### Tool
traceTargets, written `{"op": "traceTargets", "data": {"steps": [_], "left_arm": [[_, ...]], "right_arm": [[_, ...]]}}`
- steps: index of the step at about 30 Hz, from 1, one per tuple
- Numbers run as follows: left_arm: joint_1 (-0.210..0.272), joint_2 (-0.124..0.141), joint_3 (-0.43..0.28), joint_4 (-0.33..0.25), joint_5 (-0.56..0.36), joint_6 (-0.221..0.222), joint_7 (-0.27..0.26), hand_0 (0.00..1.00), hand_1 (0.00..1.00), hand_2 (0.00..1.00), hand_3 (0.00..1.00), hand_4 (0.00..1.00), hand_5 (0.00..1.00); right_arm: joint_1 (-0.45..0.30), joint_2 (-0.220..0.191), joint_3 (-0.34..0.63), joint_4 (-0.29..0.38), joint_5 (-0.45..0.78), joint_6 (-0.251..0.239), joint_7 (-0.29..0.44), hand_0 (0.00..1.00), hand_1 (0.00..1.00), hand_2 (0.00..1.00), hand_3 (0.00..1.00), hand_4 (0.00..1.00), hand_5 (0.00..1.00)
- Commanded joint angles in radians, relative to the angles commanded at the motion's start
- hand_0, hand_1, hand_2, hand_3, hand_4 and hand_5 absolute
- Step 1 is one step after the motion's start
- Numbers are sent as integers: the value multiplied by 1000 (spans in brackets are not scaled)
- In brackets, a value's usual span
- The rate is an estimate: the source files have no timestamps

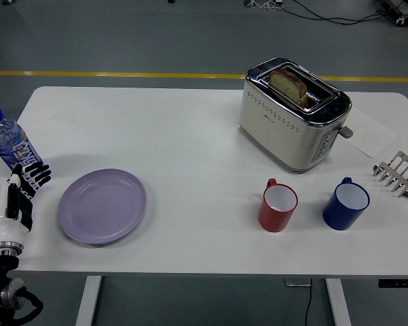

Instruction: Push plate across desktop

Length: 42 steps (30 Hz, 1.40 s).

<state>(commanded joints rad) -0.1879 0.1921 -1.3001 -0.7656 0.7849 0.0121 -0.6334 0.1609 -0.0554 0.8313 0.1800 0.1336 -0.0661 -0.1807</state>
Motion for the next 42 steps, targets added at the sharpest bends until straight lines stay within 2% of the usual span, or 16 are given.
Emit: {"op": "traceTargets", "data": {"steps": [11, 25, 33, 42], "left_arm": [[4, -16, 12, 36, -19, 9, -12, 703, 712, 661, 572, 464, 998], [-16, -49, 62, 57, -59, 15, -12, 702, 711, 660, 569, 446, 998], [-45, -87, 62, 69, -62, 21, -12, 696, 708, 657, 565, 436, 998], [-55, -109, 82, 71, -80, 25, -12, 692, 706, 655, 564, 412, 998]], "right_arm": [[2, 3, 7, 0, -23, -3, -9, 701, 690, 757, 661, 469, 355], [4, 7, 13, 0, -41, -4, -16, 700, 690, 757, 661, 467, 356], [3, 8, 14, 0, -49, -3, -19, 700, 690, 757, 661, 468, 355], [2, 10, 5, 0, -49, -2, -20, 699, 688, 756, 660, 467, 355]]}}
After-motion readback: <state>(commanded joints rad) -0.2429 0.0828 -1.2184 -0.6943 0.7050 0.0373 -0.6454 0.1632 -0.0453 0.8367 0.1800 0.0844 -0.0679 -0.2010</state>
